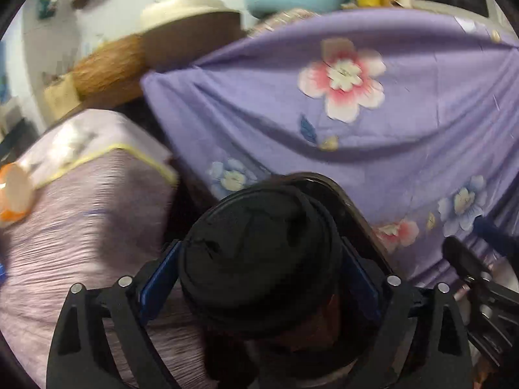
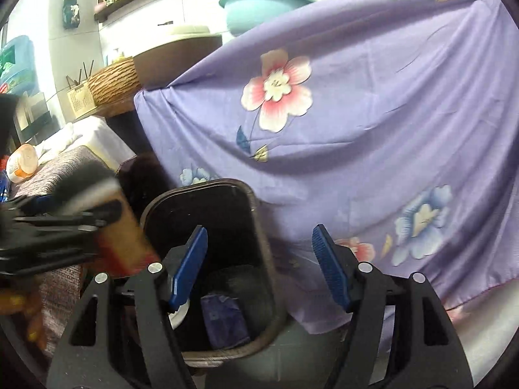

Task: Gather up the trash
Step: 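Lower the red tumbler into the bin and open the left tool, then move both tools back over the table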

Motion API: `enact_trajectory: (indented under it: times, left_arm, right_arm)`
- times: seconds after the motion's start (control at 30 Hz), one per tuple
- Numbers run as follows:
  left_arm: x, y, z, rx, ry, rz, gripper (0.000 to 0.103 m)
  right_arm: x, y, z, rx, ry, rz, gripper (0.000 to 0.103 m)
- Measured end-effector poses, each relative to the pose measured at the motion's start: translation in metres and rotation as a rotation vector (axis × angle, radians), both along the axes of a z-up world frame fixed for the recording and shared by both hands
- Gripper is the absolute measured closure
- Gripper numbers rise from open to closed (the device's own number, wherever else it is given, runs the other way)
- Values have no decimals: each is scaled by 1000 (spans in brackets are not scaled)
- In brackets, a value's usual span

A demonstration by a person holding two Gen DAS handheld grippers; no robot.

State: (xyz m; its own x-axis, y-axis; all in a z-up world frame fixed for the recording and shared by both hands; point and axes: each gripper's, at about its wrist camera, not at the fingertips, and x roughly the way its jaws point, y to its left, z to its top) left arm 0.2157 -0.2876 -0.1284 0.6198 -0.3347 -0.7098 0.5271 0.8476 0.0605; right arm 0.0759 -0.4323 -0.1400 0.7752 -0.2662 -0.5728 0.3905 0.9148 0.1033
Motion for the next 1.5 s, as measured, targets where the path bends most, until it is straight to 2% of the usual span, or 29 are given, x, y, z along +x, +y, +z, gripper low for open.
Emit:
enact_trajectory:
  times: [0.1, 0.5, 0.63, 0.77, 0.9, 1.03, 1.17, 1.3, 1.5]
  left_arm:
    - [4, -14, -9, 5, 31, -6, 13]
    - [1, -57, -51, 190, 85, -58, 15]
    - [-4, -55, -47, 174, 82, -84, 10]
    - [-13, -50, -30, 142, 62, -97, 9]
    - [-22, -29, 0, 62, 55, -74, 8]
    - [-31, 13, 38, -28, 34, -25, 6]
    - [-41, 54, 66, -67, 8, 30, 6]
    - [-56, 105, 99, -106, -39, 91, 6]
    - [-75, 171, 134, -149, -136, 143, 5]
  right_arm:
    - [-9, -2, 3, 11, -9, -12, 36]
    - [-23, -7, -6, 49, 14, -36, 36]
    - [-27, -5, 1, 29, -1, -43, 35]
    - [-35, -4, 18, 6, -36, -53, 35]
    - [-41, -1, 39, -8, -87, -57, 35]
    - [-40, 11, 61, -27, -135, -26, 35]
    - [-36, 28, 79, -32, -177, 20, 32]
    - [-25, 49, 90, -13, -192, 87, 32]
    - [1, 98, 97, 25, -181, 271, 32]
